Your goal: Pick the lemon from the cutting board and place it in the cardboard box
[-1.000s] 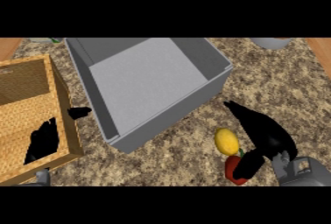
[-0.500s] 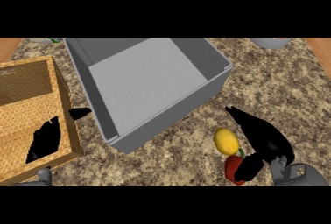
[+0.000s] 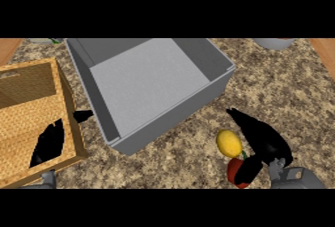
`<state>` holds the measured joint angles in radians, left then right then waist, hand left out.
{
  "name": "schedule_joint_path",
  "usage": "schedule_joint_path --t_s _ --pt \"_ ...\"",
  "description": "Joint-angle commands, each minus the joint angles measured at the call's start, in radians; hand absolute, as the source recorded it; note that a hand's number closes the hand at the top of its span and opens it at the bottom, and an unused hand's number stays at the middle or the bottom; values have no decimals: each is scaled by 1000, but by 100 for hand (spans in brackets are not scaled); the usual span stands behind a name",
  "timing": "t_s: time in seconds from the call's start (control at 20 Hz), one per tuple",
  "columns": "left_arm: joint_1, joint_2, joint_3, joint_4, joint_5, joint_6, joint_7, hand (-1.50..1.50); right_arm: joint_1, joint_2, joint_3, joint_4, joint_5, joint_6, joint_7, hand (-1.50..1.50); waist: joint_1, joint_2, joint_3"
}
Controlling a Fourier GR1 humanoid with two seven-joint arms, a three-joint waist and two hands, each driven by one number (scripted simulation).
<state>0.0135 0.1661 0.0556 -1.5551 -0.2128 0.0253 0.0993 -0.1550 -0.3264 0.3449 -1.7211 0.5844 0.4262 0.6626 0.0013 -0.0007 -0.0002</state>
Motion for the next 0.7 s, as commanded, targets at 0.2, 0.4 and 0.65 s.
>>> schedule_joint_path --t_s 0.2,0.4,0.65 --pt "-58 -5 40 76 -6 -8 -56 0 -32 77 -46 122 86 2 -82 -150 0 1 0" --pt "-13 9 39 -75 -10 -34 50 0 13 110 6 134 147 -27 -99 -150 1 0 0" --pt "36 -53 20 17 -43 7 -67 0 36 70 -62 112 128 40 -136 -150 -1 0 0"
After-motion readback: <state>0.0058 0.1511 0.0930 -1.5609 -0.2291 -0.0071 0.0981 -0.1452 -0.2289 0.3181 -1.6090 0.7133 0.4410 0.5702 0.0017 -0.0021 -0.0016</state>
